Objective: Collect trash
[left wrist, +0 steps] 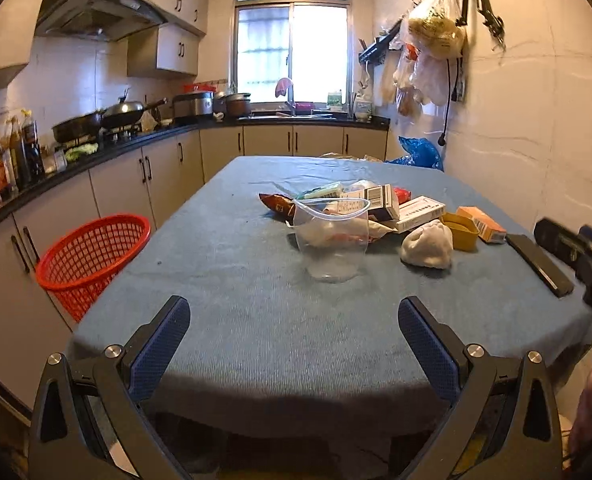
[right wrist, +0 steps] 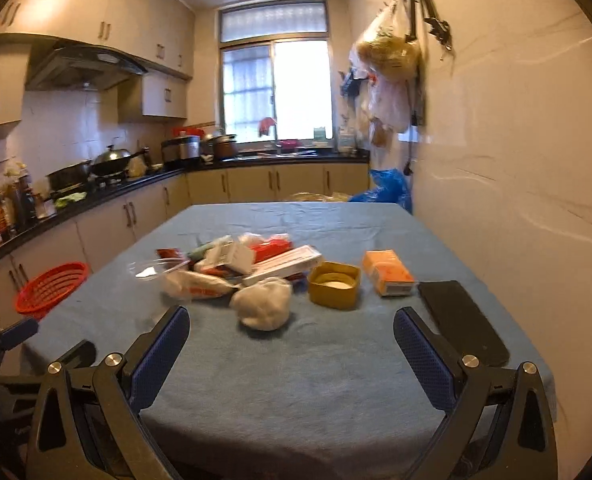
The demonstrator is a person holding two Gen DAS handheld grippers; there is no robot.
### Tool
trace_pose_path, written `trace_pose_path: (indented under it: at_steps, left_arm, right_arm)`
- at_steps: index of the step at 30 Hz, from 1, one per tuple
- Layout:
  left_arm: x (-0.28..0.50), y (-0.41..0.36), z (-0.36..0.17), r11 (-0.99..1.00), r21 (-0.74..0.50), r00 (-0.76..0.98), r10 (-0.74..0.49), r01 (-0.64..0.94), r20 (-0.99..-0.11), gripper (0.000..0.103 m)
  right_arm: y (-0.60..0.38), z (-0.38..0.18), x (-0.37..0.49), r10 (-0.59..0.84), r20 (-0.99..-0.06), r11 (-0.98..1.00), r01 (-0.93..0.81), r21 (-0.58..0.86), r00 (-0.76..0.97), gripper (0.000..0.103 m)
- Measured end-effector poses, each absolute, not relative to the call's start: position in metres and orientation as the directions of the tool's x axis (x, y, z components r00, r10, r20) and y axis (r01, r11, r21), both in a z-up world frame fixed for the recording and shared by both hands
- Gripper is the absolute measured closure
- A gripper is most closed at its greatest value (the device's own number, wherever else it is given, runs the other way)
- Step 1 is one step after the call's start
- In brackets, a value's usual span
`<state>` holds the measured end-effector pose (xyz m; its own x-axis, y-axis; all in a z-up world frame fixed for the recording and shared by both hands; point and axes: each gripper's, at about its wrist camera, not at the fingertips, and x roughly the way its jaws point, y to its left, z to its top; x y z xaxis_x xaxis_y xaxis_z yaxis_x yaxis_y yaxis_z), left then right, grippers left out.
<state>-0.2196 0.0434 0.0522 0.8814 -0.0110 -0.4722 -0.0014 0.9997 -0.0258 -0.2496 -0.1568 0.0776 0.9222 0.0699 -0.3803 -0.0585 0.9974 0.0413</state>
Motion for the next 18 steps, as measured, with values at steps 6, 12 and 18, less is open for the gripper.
trace_pose_path:
  at_steps: [6,12,18]
  left_arm:
    - [-0.23,0.044,0.049,0.999,-0.033,0.878,-0.012,-0.004,-0.479,0.0]
    - [-0.233,0.044,0.047,0.999,-0.046,0.879,-0.031,0.01,-0.476,0.0]
    - [-0.232,0.047,0.057,0.999,-0.05,0.9,-0.008,-0.015,-0.436,0.0]
  right_arm:
    - [-0.146,0.08,-0.255,0.033,-0.398,0.997,-0.057,-0.048,0.917,0.0]
    - [-0.156,0.085,-0.263,-0.061,-0.339,0.997,0.04,-0.067,0.939,0.0]
    - [-0.159,0.085,-0.267,-0.056,-0.323,0.998,0.042,-0.052,0.945,0.0]
